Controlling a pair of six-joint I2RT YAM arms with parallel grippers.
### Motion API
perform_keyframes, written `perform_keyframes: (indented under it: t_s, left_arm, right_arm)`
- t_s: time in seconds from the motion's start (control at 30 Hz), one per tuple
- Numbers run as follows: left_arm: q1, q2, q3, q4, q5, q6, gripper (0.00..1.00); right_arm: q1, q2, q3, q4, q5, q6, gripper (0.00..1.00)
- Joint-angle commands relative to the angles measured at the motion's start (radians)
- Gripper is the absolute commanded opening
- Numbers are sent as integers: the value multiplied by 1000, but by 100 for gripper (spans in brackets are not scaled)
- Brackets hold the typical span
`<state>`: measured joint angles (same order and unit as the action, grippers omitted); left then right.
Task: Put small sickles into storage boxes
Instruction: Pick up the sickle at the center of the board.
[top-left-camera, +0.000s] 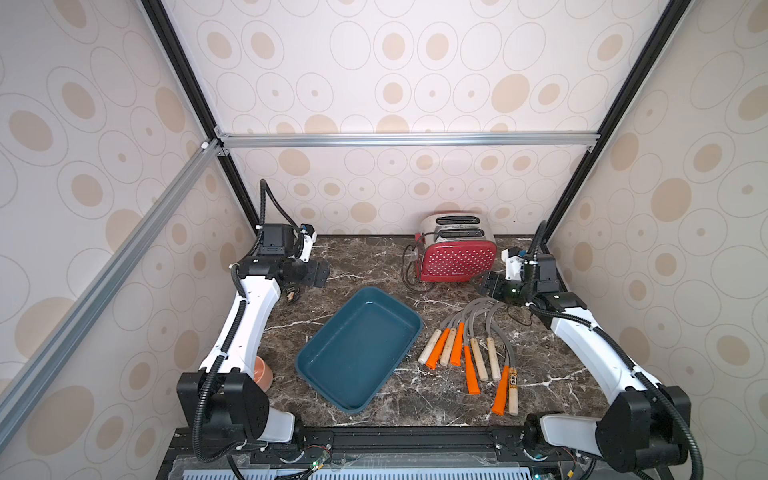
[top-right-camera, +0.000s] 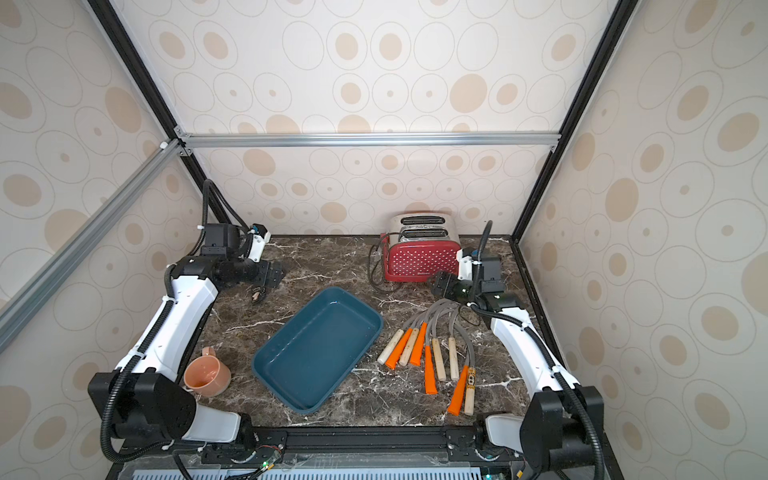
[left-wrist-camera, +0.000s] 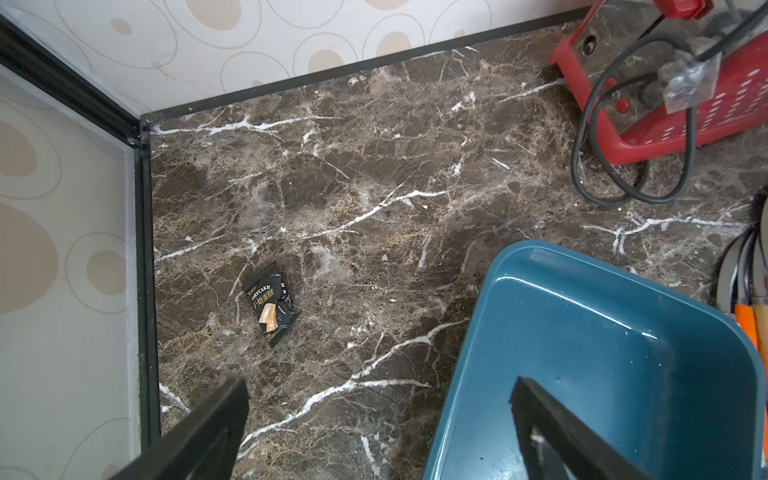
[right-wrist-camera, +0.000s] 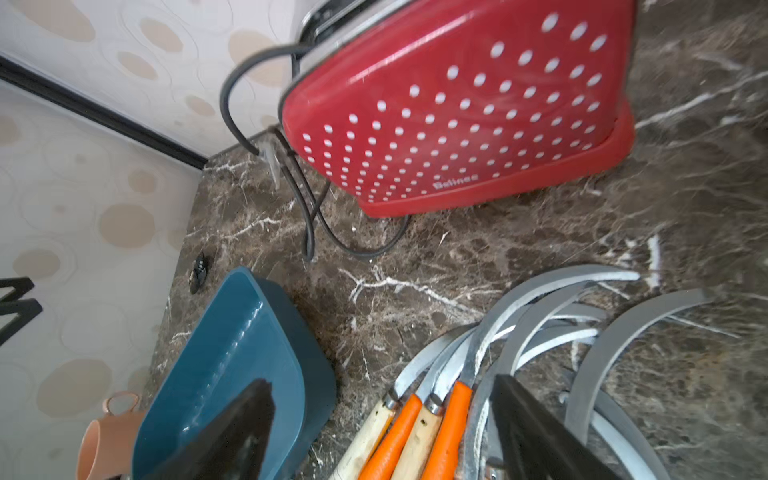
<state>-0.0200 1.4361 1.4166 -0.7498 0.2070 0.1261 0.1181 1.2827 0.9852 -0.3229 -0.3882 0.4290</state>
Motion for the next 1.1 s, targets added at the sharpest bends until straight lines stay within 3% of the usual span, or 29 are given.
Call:
perform_keyframes:
  t_s: [0.0, 0.27, 0.6, 0.9, 1.07]
  left_arm:
    - [-6, -2, 37, -33, -5, 7, 99]
    - [-21, 21, 35, -7, 40, -43, 99]
    - [-30, 5, 19, -29, 19, -1, 99]
    - [-38, 25, 75, -152, -97, 73, 99]
    - [-45, 16, 62, -150, -52, 55, 99]
  right_arm:
    - [61, 3, -4, -113, 33, -31, 83]
    - [266, 89, 66, -358, 298, -37, 79]
    - [300, 73, 1, -358, 326, 48, 75]
    - [316, 19, -57, -422, 392, 88, 75]
    - [323, -9, -111, -395, 390, 141, 74]
